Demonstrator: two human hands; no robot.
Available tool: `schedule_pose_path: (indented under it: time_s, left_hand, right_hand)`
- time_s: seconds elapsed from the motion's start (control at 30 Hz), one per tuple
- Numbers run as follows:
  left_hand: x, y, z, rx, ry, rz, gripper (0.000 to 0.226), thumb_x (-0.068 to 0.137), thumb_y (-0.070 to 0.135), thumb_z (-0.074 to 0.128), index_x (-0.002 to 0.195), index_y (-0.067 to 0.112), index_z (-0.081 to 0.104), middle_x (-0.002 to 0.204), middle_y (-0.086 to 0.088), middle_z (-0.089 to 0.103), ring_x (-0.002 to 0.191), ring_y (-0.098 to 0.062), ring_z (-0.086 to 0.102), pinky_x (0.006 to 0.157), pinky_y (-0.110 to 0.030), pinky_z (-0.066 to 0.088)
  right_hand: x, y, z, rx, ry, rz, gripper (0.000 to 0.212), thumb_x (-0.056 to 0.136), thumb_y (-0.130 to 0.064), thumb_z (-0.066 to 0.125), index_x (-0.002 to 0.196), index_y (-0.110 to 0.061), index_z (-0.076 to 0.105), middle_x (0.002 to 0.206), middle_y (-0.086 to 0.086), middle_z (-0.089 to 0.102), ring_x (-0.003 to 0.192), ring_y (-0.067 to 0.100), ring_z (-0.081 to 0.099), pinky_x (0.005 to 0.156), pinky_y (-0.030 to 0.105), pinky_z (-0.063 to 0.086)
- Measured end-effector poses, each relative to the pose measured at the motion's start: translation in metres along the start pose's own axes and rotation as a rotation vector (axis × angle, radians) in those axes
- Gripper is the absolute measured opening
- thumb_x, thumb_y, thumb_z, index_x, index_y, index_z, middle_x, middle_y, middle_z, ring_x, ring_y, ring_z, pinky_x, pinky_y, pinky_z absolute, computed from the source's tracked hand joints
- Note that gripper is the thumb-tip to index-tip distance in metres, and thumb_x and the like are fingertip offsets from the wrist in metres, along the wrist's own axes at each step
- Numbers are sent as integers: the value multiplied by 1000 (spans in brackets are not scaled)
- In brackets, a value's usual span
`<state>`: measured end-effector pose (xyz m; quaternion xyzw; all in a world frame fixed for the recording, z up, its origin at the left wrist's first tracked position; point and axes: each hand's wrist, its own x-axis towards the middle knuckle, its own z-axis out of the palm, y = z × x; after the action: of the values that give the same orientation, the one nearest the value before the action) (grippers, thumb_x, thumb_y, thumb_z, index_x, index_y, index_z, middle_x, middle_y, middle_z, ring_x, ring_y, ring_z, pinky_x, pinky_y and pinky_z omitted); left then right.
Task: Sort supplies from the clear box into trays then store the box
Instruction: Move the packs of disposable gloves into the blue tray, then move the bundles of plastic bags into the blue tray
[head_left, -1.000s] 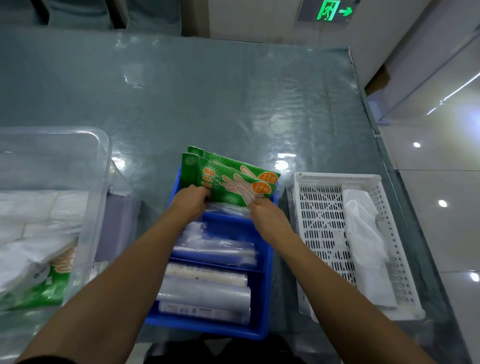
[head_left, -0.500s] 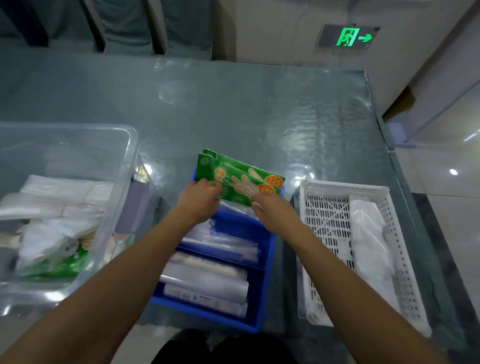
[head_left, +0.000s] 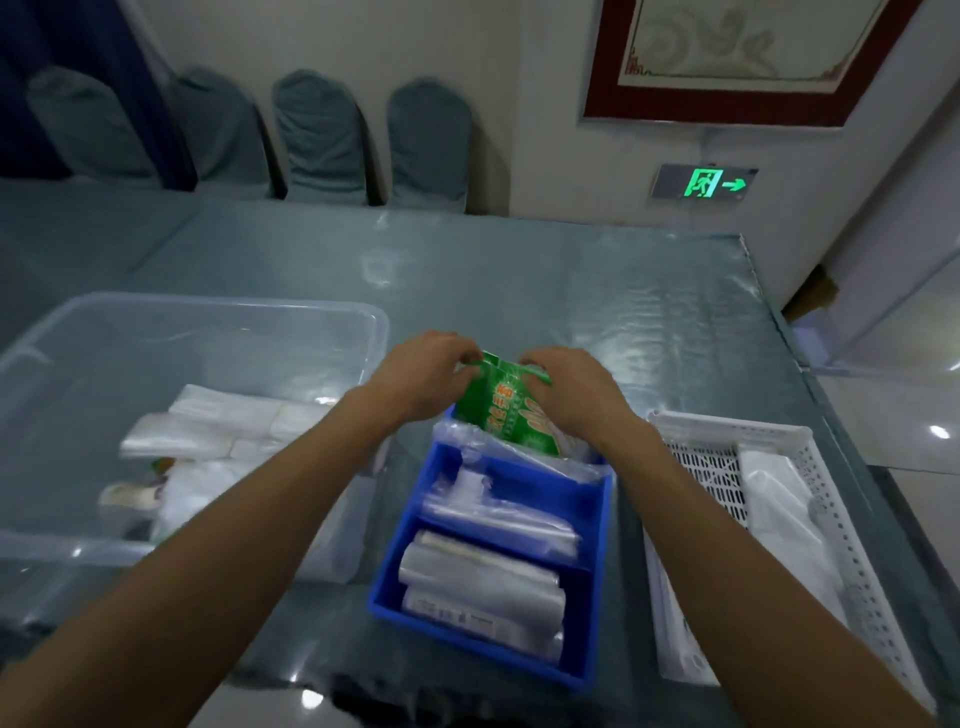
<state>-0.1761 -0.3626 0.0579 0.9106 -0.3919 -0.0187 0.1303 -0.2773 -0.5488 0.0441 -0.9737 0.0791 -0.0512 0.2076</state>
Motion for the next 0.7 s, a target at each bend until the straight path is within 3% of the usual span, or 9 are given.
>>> schedule_pose_path:
  time_s: [0.2, 0.33, 0.7]
  left_hand:
    - [-63, -69, -57, -82, 134, -46, 28, 97, 33, 57, 121, 23, 69, 120, 3, 70, 113, -24, 61, 97, -40, 49]
    - [-122, -136, -73, -47, 82, -145, 33, 99, 35, 56, 129, 26, 64, 127, 4, 66, 118, -23, 58, 97, -36, 45]
    - [-232, -260, -87, -65, 11, -338, 32, 98, 39, 56, 128, 31, 63, 125, 8, 66, 110, -20, 60, 93, -36, 48]
  right_hand:
    - [-7, -93, 5, 48, 87, -47, 32, 98, -23, 55, 128, -20, 65, 131, 3, 66, 119, 24, 59, 104, 40, 45]
    - [-13, -163, 26, 68, 64, -122, 31, 98, -23, 56, 126, -17, 66, 128, 5, 67, 117, 23, 61, 103, 34, 44]
    - [11, -296, 117, 20, -137, -244, 30, 97, -29, 56, 125, -21, 65, 125, 2, 67, 114, 23, 60, 99, 40, 48]
